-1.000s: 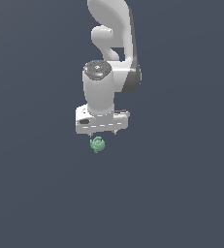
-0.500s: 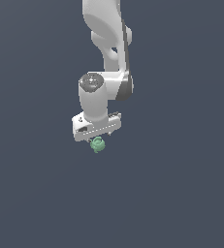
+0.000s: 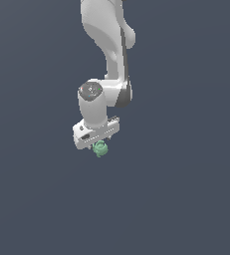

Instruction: Pick up the object and move it to a goal position.

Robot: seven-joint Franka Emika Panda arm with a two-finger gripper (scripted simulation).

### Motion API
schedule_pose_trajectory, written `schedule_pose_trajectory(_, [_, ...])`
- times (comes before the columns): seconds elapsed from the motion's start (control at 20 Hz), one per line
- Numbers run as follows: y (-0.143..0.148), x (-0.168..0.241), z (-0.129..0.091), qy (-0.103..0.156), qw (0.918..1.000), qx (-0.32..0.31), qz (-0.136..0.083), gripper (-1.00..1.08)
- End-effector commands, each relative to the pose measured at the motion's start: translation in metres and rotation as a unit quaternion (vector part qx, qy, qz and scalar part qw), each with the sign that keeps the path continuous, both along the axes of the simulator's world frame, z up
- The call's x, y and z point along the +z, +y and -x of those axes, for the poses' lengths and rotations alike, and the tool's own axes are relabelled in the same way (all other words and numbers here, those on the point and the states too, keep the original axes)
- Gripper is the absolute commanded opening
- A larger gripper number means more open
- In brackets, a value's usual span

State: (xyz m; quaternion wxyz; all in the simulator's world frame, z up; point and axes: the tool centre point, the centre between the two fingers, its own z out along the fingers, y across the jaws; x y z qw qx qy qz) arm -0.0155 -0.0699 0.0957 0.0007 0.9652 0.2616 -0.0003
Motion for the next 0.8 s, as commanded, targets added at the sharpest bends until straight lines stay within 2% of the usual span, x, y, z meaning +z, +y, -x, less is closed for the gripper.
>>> schedule_pose_trajectory(0.0, [-0.001,-0.003,0.001,0.0,0.9999,0.011,0.0,1.0])
schedule_pose_trajectory(0.45, [-0.003,-0.009,0.002,0.0,0.9999,0.017,-0.001,1.0])
schedule_pose_trajectory(0.75, [-0.003,-0.035,0.003,0.0,0.9998,0.018,-0.001,1.0])
